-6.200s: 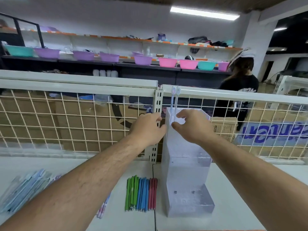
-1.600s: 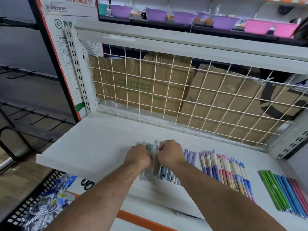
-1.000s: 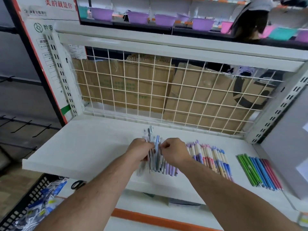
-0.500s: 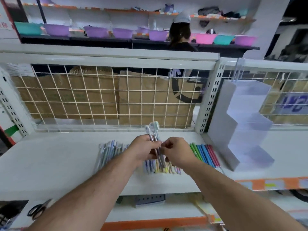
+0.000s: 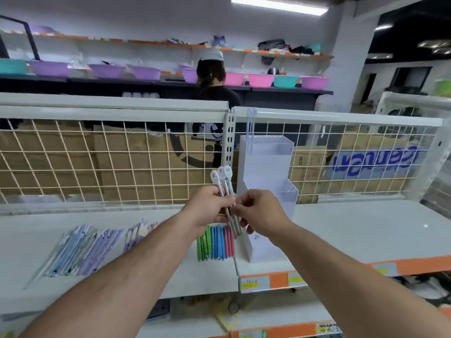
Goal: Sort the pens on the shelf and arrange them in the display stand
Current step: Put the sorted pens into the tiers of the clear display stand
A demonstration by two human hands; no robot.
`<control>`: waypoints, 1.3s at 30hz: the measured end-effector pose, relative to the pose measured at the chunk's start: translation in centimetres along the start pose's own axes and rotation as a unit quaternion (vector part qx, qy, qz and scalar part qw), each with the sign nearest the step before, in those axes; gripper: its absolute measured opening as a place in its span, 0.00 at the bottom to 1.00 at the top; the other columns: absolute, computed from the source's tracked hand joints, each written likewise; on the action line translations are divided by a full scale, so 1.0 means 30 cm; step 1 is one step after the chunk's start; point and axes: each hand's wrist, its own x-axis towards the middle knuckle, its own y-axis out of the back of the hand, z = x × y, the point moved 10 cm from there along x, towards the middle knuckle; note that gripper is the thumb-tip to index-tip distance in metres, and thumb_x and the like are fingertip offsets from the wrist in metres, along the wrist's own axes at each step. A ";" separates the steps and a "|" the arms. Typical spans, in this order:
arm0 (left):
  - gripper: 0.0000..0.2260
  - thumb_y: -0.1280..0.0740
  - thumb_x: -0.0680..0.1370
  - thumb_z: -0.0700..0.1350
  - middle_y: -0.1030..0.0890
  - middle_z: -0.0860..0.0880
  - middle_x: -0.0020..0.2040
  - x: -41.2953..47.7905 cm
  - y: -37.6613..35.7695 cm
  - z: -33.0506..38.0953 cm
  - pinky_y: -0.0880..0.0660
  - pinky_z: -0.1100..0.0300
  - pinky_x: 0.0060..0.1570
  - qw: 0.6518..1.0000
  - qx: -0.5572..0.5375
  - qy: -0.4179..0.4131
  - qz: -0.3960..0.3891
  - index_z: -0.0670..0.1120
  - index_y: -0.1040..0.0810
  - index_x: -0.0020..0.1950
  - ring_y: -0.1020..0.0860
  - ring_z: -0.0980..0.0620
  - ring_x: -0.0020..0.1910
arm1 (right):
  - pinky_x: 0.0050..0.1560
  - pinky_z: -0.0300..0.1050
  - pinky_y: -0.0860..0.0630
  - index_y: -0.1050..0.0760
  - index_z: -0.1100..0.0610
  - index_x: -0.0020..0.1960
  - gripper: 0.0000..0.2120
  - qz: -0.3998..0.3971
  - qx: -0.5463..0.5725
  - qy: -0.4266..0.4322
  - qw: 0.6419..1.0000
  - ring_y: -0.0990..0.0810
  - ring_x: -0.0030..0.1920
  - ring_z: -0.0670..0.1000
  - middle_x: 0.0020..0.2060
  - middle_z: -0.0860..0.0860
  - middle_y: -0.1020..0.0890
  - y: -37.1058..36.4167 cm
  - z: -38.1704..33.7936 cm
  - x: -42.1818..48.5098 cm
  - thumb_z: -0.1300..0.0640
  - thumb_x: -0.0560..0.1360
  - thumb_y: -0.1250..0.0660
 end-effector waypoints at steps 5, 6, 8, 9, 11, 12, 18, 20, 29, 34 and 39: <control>0.01 0.30 0.78 0.40 0.16 0.43 0.44 0.096 -0.097 0.112 0.20 0.55 0.40 0.999 0.019 -0.026 -0.008 0.43 0.20 0.49 0.18 0.48 0.40 | 0.27 0.42 0.23 0.21 0.64 0.45 0.06 0.017 0.024 0.017 0.999 0.19 0.28 0.47 0.34 0.54 0.19 0.141 -0.021 0.089 0.61 0.76 0.28; 0.02 0.30 0.78 0.40 0.16 0.44 0.44 0.120 -0.106 0.135 0.20 0.55 0.39 0.999 0.022 -0.032 -0.009 0.43 0.20 0.50 0.17 0.49 0.40 | 0.28 0.43 0.22 0.21 0.63 0.45 0.06 0.024 0.031 0.019 0.999 0.19 0.29 0.48 0.34 0.54 0.18 0.163 -0.026 0.113 0.61 0.76 0.28; 0.03 0.30 0.78 0.39 0.16 0.45 0.42 0.178 -0.118 0.176 0.20 0.57 0.37 0.999 0.022 -0.044 -0.012 0.41 0.20 0.51 0.17 0.49 0.39 | 0.29 0.45 0.23 0.23 0.62 0.46 0.05 0.040 0.051 0.021 0.998 0.17 0.31 0.50 0.36 0.54 0.19 0.205 -0.034 0.168 0.61 0.76 0.28; 0.03 0.29 0.78 0.39 0.16 0.45 0.42 0.209 -0.126 0.196 0.20 0.57 0.36 0.998 0.025 -0.048 -0.016 0.41 0.20 0.50 0.16 0.49 0.39 | 0.29 0.46 0.23 0.24 0.62 0.46 0.04 0.049 0.068 0.020 0.996 0.17 0.32 0.51 0.37 0.54 0.19 0.228 -0.038 0.197 0.62 0.76 0.29; 0.02 0.29 0.78 0.40 0.16 0.46 0.42 0.274 -0.147 0.229 0.20 0.56 0.39 0.996 0.056 -0.059 -0.027 0.43 0.20 0.49 0.17 0.49 0.40 | 0.30 0.46 0.23 0.23 0.62 0.48 0.04 0.065 0.093 0.025 0.993 0.18 0.32 0.52 0.38 0.55 0.20 0.273 -0.051 0.254 0.62 0.76 0.30; 0.01 0.29 0.78 0.40 0.17 0.47 0.41 0.304 -0.158 0.243 0.19 0.55 0.41 0.994 0.073 -0.068 -0.033 0.44 0.20 0.48 0.18 0.50 0.40 | 0.31 0.46 0.23 0.22 0.62 0.49 0.03 0.069 0.090 0.030 0.993 0.19 0.32 0.51 0.38 0.55 0.19 0.293 -0.060 0.282 0.62 0.76 0.30; 0.01 0.30 0.78 0.40 0.18 0.47 0.41 0.441 -0.220 0.280 0.18 0.49 0.48 0.986 0.120 -0.102 -0.059 0.43 0.18 0.47 0.19 0.50 0.41 | 0.31 0.44 0.23 0.18 0.61 0.43 0.02 0.073 0.059 0.038 0.995 0.21 0.33 0.50 0.33 0.51 0.19 0.364 -0.064 0.421 0.62 0.75 0.28; 0.01 0.29 0.78 0.41 0.18 0.47 0.40 0.475 -0.222 0.289 0.18 0.47 0.49 0.985 0.127 -0.107 -0.052 0.44 0.17 0.46 0.19 0.50 0.41 | 0.31 0.44 0.22 0.19 0.62 0.44 0.03 0.067 0.046 0.045 0.996 0.21 0.33 0.50 0.34 0.52 0.19 0.374 -0.067 0.465 0.62 0.74 0.27; 0.04 0.29 0.78 0.42 0.17 0.46 0.41 0.548 -0.243 0.284 0.18 0.55 0.43 0.982 0.157 -0.106 -0.018 0.43 0.16 0.49 0.19 0.52 0.40 | 0.29 0.42 0.23 0.22 0.63 0.43 0.05 0.033 0.019 0.099 0.994 0.21 0.30 0.47 0.32 0.54 0.20 0.475 -0.169 0.646 0.62 0.76 0.29; 0.03 0.29 0.78 0.40 0.16 0.48 0.43 0.549 -0.226 0.262 0.17 0.52 0.45 0.980 0.174 -0.092 0.019 0.47 0.17 0.48 0.18 0.51 0.42 | 0.32 0.43 0.20 0.21 0.67 0.48 0.08 0.067 0.040 0.119 0.990 0.20 0.28 0.47 0.31 0.55 0.18 0.560 -0.212 0.755 0.61 0.78 0.30; 0.03 0.29 0.77 0.39 0.15 0.44 0.45 0.535 -0.200 0.266 0.17 0.55 0.44 0.980 0.175 -0.086 0.047 0.46 0.17 0.48 0.17 0.51 0.42 | 0.28 0.41 0.20 0.21 0.67 0.49 0.08 0.071 0.085 0.111 0.988 0.19 0.27 0.47 0.33 0.57 0.17 0.566 -0.223 0.828 0.60 0.78 0.31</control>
